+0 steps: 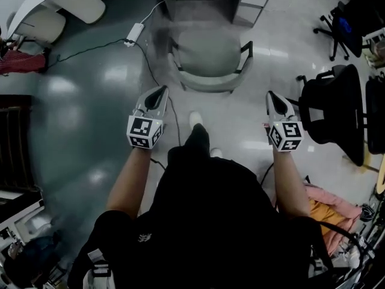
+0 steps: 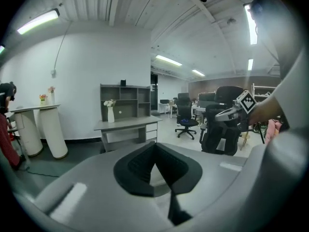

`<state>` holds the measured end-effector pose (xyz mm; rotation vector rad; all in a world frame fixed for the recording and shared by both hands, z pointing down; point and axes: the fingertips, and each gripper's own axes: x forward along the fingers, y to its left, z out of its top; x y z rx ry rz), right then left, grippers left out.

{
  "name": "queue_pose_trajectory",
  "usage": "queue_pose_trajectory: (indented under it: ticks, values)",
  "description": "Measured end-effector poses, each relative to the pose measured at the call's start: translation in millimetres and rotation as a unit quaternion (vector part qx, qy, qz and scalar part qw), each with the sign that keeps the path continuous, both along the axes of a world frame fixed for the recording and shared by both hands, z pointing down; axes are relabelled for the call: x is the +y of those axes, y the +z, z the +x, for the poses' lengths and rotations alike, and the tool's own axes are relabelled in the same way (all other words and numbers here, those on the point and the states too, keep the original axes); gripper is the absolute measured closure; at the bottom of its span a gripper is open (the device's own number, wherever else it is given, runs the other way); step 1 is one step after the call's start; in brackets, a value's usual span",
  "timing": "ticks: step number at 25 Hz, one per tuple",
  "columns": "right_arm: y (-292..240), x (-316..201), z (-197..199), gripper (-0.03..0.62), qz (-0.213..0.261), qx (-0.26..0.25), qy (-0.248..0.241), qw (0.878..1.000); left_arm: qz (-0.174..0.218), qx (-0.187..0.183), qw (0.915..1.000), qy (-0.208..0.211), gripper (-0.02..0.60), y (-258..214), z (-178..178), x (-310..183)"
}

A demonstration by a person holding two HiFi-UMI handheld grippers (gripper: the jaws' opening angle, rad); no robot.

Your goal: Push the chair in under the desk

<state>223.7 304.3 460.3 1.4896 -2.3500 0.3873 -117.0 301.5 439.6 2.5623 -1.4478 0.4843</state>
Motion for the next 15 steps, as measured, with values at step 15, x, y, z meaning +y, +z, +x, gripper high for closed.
queue_pose_trajectory:
  ticks: [15]
  values:
    - [30.2,-91.3,-73.9,0.592,-0.063,-0.01,-0.07,0.995,-0.02,-0.021,0.9957,0.088,0.575,37.7,-23.8,-129.1]
